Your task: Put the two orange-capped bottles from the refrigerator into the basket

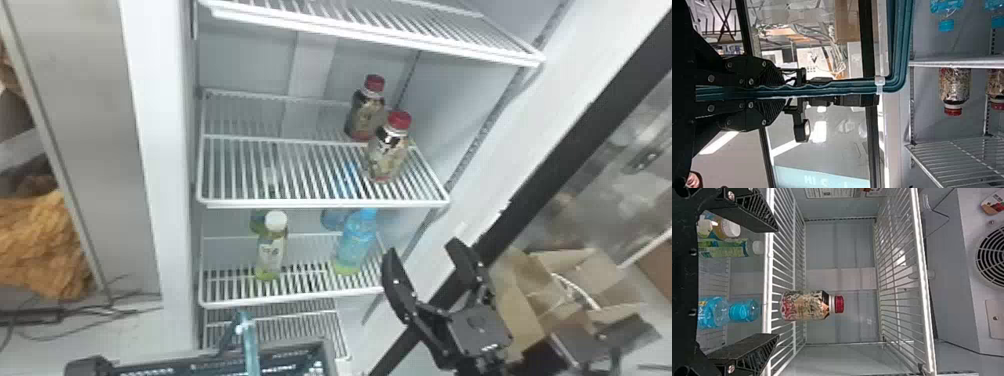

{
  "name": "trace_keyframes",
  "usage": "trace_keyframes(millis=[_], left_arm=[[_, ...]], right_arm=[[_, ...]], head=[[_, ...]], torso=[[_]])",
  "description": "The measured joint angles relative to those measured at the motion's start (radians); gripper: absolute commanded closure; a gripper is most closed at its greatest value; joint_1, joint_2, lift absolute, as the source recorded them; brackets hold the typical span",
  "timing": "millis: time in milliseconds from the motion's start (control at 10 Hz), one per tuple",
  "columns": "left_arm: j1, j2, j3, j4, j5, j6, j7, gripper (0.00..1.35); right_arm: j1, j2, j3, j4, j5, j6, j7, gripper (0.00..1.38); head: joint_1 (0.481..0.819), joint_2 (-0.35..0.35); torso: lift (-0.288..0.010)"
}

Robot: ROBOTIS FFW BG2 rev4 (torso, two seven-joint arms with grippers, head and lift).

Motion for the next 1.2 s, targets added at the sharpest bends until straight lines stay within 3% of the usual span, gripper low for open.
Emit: trace_keyframes(millis=[1200], left_arm=[[0.0, -0.001, 0.0, 0.0, -0.002, 0.0, 0.0, 1.21]], right_arm=[[0.005, 0.002, 0.0, -0.003, -0.002, -0.02, -0.009, 0.11]], head=[[0.695, -0.35]], torso=[[-0.04]])
